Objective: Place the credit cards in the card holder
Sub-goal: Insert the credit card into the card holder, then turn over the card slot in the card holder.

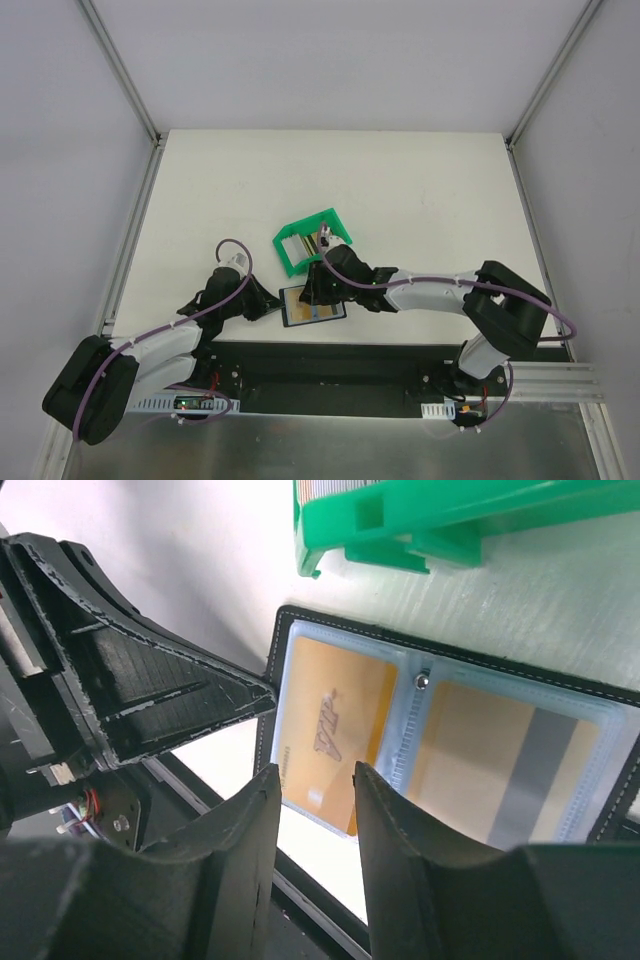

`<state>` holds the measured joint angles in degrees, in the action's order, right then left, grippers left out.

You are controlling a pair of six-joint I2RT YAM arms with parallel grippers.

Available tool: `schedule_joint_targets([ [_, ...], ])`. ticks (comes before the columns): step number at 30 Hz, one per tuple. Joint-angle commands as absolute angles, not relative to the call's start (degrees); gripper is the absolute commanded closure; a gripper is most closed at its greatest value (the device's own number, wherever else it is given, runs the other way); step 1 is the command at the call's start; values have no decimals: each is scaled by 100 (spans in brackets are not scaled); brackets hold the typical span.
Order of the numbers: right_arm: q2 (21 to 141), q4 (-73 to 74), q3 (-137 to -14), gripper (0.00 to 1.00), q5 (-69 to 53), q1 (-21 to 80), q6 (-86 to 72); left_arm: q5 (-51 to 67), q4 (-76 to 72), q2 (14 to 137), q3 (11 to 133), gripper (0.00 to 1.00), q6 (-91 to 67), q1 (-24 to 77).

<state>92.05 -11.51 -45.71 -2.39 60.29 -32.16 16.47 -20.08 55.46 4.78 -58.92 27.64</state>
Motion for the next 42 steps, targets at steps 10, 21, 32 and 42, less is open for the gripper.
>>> schedule_joint_targets([
  [10,8517,-475,-4843,56,448,6126,-2707,1749,-1811,5353,518,100,-5757,2716],
  [21,9043,219,-5106,56,422,6126,-2935,1881,-1591,5002,729,100,-5695,2716],
  [32,9580,369,-5352,66,158,6126,-3023,2074,-1397,4772,940,100,-5581,2725],
  [42,9870,571,-5572,81,62,6126,-3015,2794,-1590,4965,1406,100,-5212,2733],
])
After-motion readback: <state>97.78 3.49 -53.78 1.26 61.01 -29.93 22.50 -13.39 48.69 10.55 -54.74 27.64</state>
